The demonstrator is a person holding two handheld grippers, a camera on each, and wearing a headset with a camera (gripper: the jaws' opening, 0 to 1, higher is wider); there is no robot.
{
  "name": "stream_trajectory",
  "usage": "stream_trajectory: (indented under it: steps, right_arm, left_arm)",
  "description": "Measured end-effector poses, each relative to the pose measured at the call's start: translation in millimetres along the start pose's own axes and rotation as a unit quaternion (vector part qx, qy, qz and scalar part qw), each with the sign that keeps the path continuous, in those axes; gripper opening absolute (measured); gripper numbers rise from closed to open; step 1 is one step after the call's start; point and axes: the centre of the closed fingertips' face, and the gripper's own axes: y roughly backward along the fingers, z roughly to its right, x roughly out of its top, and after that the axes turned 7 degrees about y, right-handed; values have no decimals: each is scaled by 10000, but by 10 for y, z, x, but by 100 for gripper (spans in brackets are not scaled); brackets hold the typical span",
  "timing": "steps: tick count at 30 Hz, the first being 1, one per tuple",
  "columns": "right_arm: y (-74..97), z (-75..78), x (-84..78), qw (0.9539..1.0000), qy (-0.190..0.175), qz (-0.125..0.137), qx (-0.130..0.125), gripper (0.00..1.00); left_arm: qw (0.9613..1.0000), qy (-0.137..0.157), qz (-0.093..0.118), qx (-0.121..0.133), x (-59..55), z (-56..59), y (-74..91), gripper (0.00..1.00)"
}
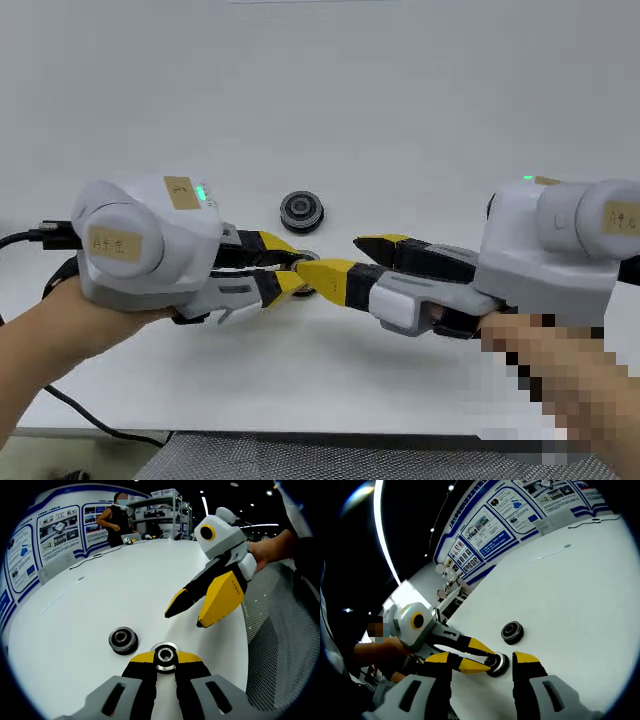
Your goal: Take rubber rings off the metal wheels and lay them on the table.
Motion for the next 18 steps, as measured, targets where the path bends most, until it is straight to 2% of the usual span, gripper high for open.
stream_trajectory:
  steps: [6, 9, 13, 18]
  right_arm:
    - [-99, 35, -73, 9995, -213, -181, 134, 52]
    - [-166, 18, -92, 9983, -477, -202, 265, 55]
    - [-219, -17, -95, 9977, -560, -204, 309, 57]
    - [-264, -60, -94, 9964, -707, -228, 406, 60]
  left_arm:
    - [10000, -50, 20, -6, 0, 1, -5, 13]
    - [10000, -58, 26, 1, 1, -3, -9, 13]
    - [9999, -157, 5, -36, 2, -6, -14, 13]
    - [9999, -139, -17, -55, 3, -9, -21, 13]
